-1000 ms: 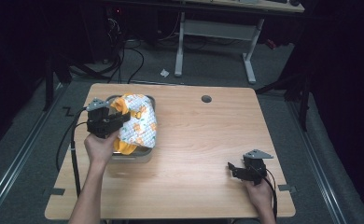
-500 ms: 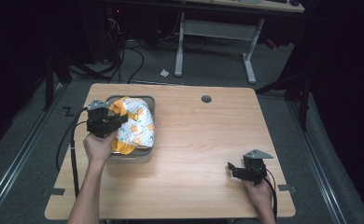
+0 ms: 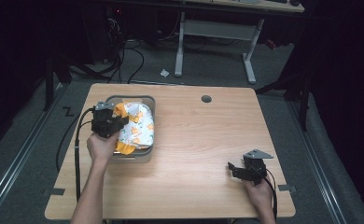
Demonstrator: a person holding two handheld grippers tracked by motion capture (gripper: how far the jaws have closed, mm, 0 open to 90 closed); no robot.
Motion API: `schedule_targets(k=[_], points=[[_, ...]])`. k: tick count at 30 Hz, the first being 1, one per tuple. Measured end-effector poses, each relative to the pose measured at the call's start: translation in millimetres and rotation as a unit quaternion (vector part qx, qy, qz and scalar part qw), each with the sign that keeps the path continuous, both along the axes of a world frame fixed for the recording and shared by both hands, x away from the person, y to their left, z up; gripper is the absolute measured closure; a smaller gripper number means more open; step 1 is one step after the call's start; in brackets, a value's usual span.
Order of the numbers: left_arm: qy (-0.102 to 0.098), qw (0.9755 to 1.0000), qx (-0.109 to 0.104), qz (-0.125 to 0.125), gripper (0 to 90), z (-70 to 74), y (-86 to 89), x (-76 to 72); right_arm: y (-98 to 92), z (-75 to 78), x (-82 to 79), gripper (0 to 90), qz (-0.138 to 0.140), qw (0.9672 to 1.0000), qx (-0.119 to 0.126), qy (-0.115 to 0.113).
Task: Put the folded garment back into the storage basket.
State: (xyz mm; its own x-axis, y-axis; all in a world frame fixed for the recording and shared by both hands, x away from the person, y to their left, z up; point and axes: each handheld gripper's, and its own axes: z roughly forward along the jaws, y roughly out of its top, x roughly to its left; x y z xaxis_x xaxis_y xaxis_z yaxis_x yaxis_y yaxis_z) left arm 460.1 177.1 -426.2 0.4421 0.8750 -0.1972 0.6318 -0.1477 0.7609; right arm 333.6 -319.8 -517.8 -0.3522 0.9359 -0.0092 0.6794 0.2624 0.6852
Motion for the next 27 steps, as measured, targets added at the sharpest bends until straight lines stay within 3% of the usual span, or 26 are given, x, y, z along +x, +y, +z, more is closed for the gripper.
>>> schedule_targets(k=[5,12,15,21,24,27], points=[[0.012,0.9998,0.016,0.005,73.5,-6.1,-1.9,5.0,0.0,0.0,0.0,24.4,0.000,1.0000,0.000,0.000],[0.043,0.9980,0.045,0.008,72.3,-16.9,-5.4,13.7,0.0,0.0,0.0,24.3,0.000,1.0000,0.000,0.000],[0.050,0.9977,0.044,0.012,71.2,-17.5,-6.7,14.5,0.0,0.0,0.0,24.3,0.000,1.0000,0.000,0.000],[0.066,0.9956,0.056,0.037,60.6,-18.9,-3.0,16.8,0.0,0.0,0.0,24.4,0.000,1.0000,0.000,0.000],[0.061,0.9948,0.065,0.050,52.1,-17.4,-2.0,15.4,0.0,0.0,0.0,24.4,0.000,1.0000,0.000,0.000],[0.047,0.9955,0.061,0.056,46.2,-11.9,-1.1,11.9,0.0,0.0,0.0,24.4,0.000,1.0000,0.000,0.000]])
